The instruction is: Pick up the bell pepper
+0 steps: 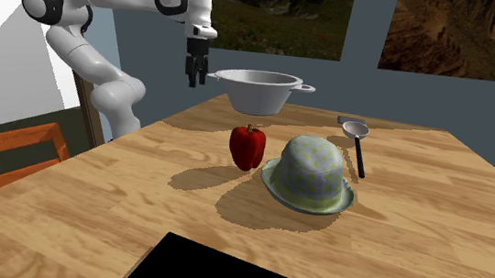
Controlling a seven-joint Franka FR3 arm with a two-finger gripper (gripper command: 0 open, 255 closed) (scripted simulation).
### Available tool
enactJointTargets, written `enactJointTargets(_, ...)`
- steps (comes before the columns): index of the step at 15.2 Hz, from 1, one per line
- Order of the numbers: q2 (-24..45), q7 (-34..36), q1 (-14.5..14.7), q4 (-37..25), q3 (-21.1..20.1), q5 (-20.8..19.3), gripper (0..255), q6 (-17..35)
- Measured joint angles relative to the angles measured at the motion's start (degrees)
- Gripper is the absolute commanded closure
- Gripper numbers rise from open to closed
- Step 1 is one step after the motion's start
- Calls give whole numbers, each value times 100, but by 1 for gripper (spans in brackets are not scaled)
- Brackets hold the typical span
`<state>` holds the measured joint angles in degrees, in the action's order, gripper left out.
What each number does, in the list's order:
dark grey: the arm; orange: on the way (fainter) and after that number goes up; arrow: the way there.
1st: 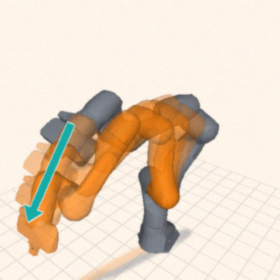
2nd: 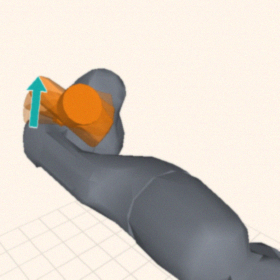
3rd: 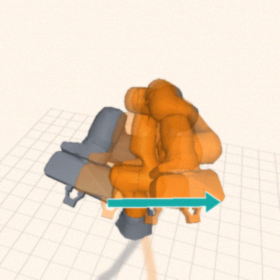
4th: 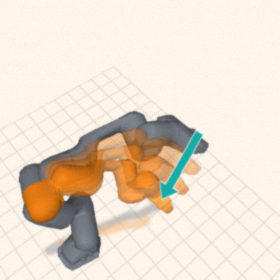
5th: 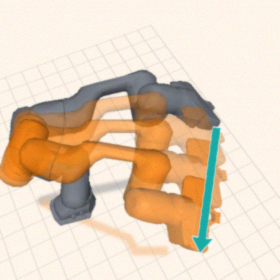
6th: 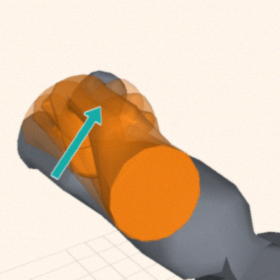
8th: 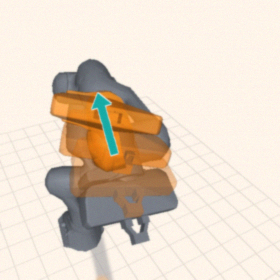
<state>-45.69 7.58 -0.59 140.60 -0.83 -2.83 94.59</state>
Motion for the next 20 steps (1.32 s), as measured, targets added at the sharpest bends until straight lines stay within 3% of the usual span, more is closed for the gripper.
enactJointTargets(10,956,-962,-350,-612,825,-645,0,452)
enactJointTargets(20,2513,-2138,-585,-2016,1728,-939,0,828)
